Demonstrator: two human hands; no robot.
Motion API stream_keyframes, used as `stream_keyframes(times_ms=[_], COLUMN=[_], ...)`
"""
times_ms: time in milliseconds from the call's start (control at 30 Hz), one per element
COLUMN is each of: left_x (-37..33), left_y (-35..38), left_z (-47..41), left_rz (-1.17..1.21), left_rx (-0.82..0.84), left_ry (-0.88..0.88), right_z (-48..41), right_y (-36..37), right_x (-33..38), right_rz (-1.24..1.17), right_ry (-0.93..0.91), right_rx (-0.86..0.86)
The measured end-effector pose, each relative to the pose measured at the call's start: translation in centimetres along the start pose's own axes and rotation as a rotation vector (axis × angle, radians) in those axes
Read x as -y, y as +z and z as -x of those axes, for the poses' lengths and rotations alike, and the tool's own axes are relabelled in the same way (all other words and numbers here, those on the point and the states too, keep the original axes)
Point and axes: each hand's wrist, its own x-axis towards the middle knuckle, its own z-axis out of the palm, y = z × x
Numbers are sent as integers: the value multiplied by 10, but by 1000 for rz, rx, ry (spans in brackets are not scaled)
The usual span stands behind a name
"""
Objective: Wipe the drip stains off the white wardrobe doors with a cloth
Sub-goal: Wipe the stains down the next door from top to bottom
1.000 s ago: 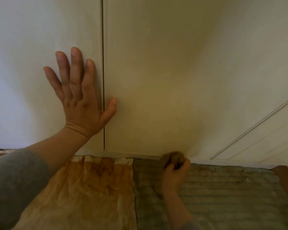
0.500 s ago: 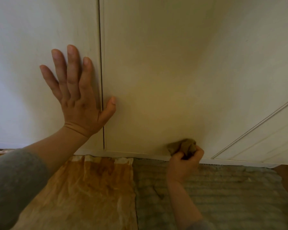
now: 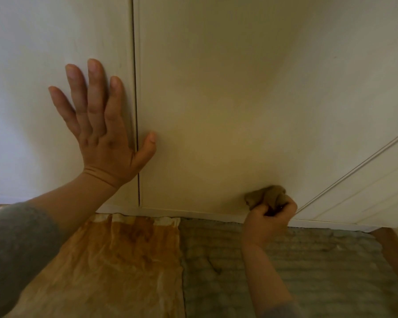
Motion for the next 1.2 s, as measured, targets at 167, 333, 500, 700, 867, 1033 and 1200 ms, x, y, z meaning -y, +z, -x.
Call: stream_keyframes(times_ms=[167, 333, 500, 700, 867, 1033, 1200], left_x=[-1, 0, 1, 2, 1, 3, 3], left_y=[-3, -1, 1, 2, 0, 4, 3], left_z=[-2, -2, 0, 1, 0, 3, 3], left_rz=[4, 9, 28, 25, 33, 16, 25], left_rx=[10, 8, -9, -9, -10, 19, 16], left_ry=[-6, -6, 4, 23, -4, 20, -9], right_z=[14, 7, -25, -20, -20, -47, -47], right_y=[-17, -43, -24, -30, -47, -40, -31], right_x=[-54, -40, -10, -86, -72, -64, -66], right_rz=[216, 110, -31, 135, 137, 174, 223], right_ry=[565, 341, 62, 700, 565, 216, 204], right_rx=[102, 131, 25, -55, -182, -185, -184])
